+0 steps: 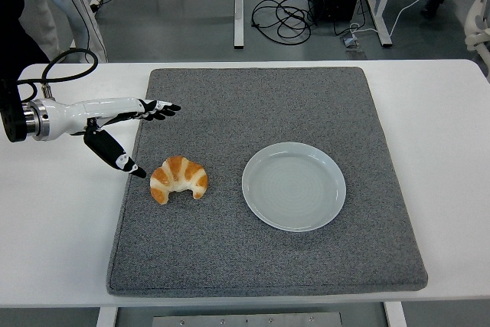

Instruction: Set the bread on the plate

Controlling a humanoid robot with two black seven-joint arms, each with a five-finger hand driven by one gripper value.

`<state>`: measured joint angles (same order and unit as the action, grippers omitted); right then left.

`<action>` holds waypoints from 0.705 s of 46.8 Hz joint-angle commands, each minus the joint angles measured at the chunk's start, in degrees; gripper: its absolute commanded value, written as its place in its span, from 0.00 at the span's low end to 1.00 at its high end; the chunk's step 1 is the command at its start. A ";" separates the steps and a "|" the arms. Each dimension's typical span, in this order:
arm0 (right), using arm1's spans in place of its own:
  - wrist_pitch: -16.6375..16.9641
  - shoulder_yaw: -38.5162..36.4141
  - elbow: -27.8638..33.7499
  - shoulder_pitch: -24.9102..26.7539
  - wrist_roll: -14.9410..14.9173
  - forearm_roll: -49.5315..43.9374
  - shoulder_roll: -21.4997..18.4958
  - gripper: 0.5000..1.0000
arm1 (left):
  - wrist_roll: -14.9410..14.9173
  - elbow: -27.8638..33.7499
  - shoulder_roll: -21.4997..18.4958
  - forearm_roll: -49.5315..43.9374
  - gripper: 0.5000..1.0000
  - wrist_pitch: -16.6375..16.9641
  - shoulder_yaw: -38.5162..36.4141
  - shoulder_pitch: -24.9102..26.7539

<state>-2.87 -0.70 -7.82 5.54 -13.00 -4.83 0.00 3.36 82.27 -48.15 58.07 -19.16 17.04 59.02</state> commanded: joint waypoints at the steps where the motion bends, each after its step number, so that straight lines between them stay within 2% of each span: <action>1: -0.03 0.00 0.00 0.00 0.00 0.00 0.00 1.00 | 0.07 -0.01 0.95 1.07 1.00 1.23 0.01 -1.10; 8: -0.03 0.00 0.00 0.00 -0.09 0.00 0.00 1.00 | 0.34 -0.01 2.53 5.38 1.00 3.86 0.18 -3.38; 23: -0.03 0.00 0.00 0.00 0.00 0.00 0.00 1.00 | 1.13 -0.18 6.40 5.91 1.00 8.43 0.01 -7.08; 33: 0.06 0.00 0.00 0.00 0.00 0.00 0.00 1.00 | 1.21 -0.27 7.54 13.65 0.99 13.79 0.10 -10.85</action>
<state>-2.89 -0.70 -7.82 5.54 -13.02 -4.83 0.00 4.58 81.98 -41.00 70.30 -6.65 17.06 49.26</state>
